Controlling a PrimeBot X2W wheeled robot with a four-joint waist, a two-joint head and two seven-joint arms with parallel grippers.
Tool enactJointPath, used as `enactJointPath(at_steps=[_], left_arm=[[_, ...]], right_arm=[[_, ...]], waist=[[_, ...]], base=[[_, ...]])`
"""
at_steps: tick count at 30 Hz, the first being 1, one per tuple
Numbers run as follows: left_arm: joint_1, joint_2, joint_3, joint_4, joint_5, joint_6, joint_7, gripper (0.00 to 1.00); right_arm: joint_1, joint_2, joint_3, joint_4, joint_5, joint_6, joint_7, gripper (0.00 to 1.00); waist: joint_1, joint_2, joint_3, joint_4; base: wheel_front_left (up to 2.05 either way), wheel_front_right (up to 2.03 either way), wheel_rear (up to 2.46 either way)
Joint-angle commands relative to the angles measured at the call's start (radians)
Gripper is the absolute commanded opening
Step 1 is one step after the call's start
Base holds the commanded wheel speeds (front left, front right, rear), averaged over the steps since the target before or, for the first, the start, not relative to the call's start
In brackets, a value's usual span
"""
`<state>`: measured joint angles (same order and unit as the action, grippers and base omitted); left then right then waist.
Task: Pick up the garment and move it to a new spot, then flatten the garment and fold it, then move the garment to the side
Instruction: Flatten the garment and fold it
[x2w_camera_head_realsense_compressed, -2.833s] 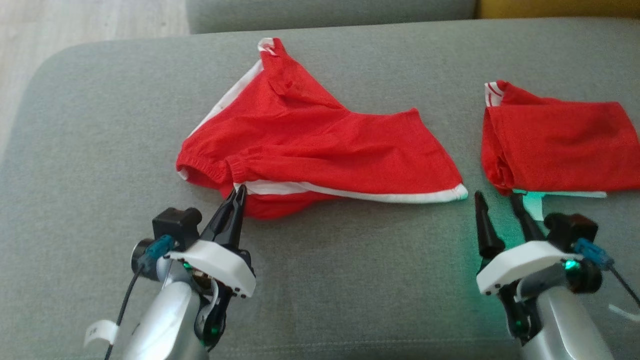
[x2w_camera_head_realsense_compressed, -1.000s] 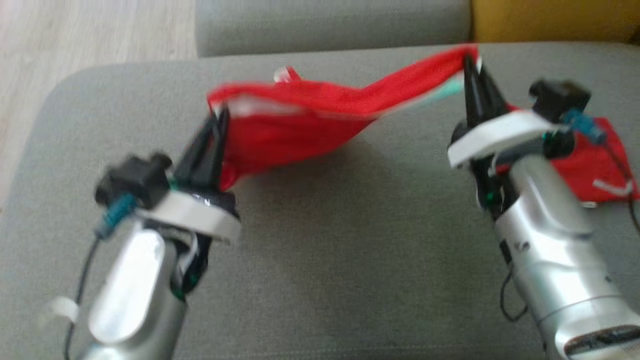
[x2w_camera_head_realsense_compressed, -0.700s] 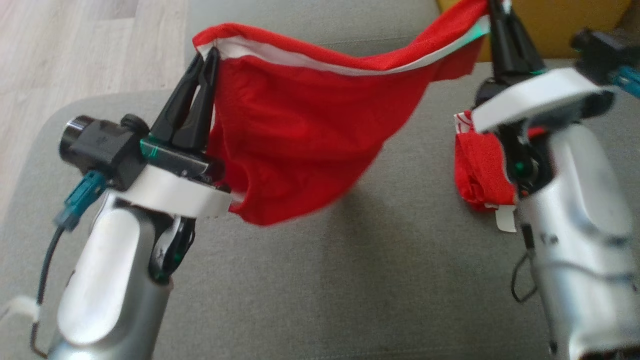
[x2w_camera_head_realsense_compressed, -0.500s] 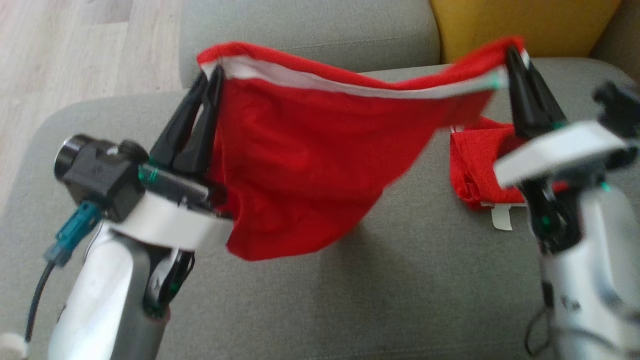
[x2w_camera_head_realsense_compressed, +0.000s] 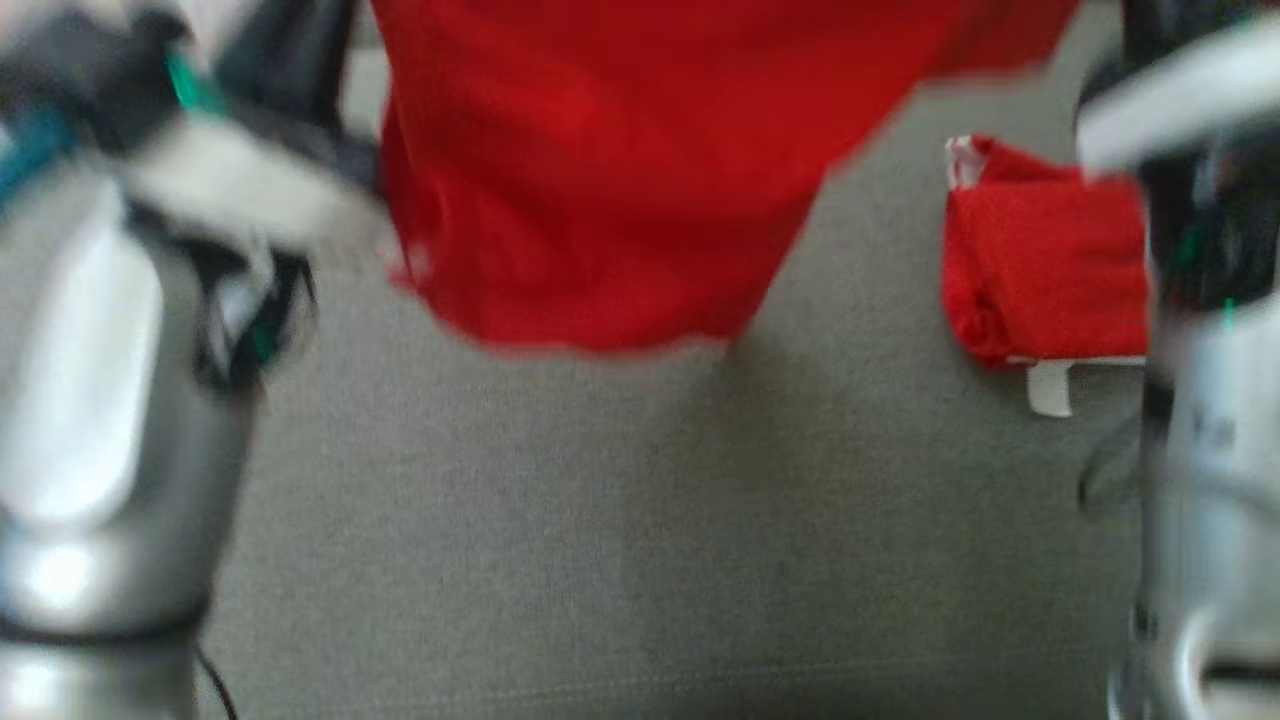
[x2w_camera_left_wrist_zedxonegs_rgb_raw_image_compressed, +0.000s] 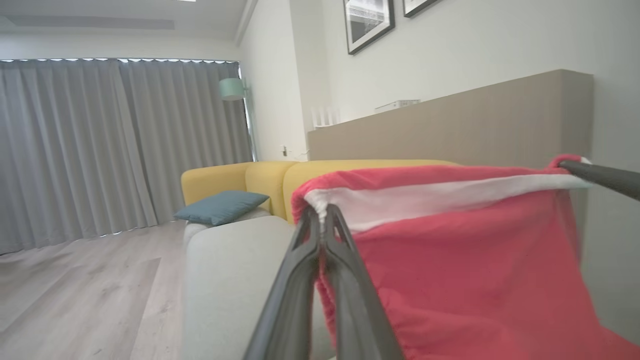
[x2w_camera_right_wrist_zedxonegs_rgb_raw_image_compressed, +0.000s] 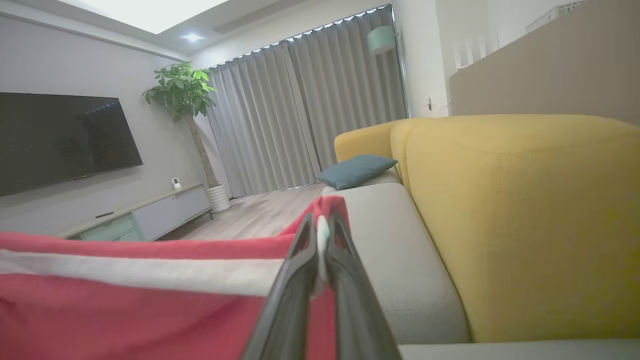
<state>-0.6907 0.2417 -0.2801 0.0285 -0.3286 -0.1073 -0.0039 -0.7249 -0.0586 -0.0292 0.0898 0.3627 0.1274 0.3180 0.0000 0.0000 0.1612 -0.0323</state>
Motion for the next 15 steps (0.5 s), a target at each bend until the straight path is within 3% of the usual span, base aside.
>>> enactJointPath(at_steps=[1,4,9,15], left_arm=[[-0.093,0.042,0.043,0.000,-0.001,-0.004,-0.011,0.00],[-0.273,0.063,0.029,0.169,0.017,-0.014,-0.065,0.00],[-0.525,0.062,0.046,0.419,0.036,-0.017,-0.200,0.00],[-0.607,0.009,0.056,0.573,0.031,-0.019,-0.256,0.00]], right_arm=[[-0.095,0.008,0.027,-0.006,-0.010,0.003,-0.014,0.00],[-0.307,0.008,0.040,0.157,-0.051,0.003,-0.091,0.00],[-0.612,0.008,0.003,0.452,-0.083,0.003,-0.321,0.00],[-0.724,0.008,0.043,0.788,-0.022,0.003,-0.505,0.00]], waist=[[0.0000,0.0000,0.084,0.015],[0.0000,0.0000,0.142,0.022],[0.0000,0.0000,0.198,0.029],[0.0000,0.0000,0.235,0.047]], base=[[0.00,0.00,0.00],[0.00,0.00,0.00],[0.00,0.00,0.00],[0.00,0.00,0.00]])
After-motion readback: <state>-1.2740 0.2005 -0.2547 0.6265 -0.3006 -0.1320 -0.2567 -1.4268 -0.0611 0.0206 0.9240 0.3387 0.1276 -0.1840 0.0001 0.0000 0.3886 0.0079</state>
